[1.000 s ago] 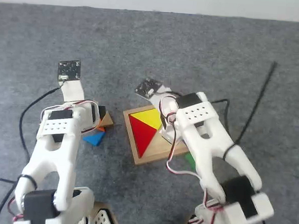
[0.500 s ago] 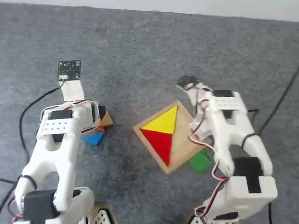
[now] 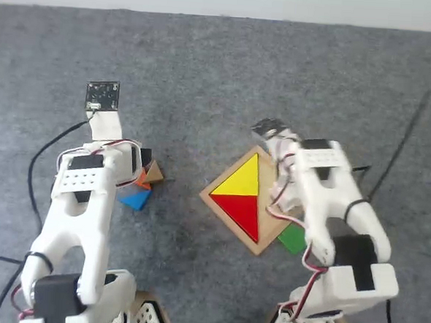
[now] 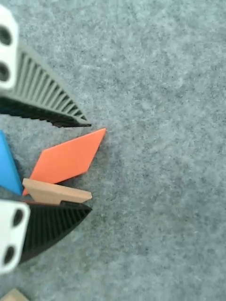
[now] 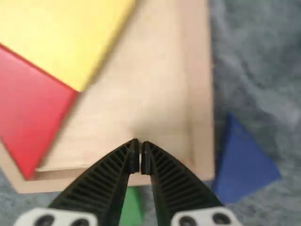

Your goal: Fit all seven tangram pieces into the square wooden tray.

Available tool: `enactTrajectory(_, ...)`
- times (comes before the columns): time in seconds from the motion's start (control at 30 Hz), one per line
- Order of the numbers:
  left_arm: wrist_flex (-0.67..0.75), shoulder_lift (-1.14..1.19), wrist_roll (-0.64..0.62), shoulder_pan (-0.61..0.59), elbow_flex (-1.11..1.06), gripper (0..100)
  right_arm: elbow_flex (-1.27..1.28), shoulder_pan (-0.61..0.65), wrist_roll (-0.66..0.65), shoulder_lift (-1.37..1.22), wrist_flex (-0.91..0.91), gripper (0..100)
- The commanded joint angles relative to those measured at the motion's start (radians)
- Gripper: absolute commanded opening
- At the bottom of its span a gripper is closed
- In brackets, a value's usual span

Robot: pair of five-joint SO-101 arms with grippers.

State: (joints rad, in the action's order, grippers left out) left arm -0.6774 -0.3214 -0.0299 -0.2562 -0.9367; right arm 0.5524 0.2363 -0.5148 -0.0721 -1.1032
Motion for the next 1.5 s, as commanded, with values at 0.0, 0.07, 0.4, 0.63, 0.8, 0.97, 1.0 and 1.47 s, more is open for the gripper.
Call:
enactTrajectory(0.0,0.005,-0.005,0.008,-0.002,0.039,25,-0.002,0.093,0.041,0.062,-0.038,2.7)
enactTrajectory(0.07,0.005,-0.009,0.008,-0.002,0.039,25,-0.002,0.148,0.049,0.064,-0.059,2.7)
enactTrajectory(0.4,0.005,-0.009,0.009,-0.014,0.042,25,-0.069,0.341,0.196,0.053,-0.028,2.7)
enactTrajectory(0.63,-0.012,-0.009,0.009,-0.04,0.064,25,-0.25,0.343,0.315,-0.039,-0.027,2.7)
enactTrajectory(0.8,-0.091,-0.009,0.009,-0.038,0.125,25,-0.453,0.392,0.33,-0.24,-0.073,2.7)
enactTrajectory(0.97,-0.094,-0.005,0.009,-0.04,0.13,25,-0.585,0.374,0.333,-0.317,-0.197,2.4)
enactTrajectory(1.0,-0.092,-0.002,0.009,-0.04,0.128,25,-0.592,0.348,0.333,-0.295,-0.208,2.4)
enactTrajectory(1.47,-0.091,-0.002,0.009,-0.04,0.128,25,-0.255,0.243,0.196,-0.022,-0.223,2.6)
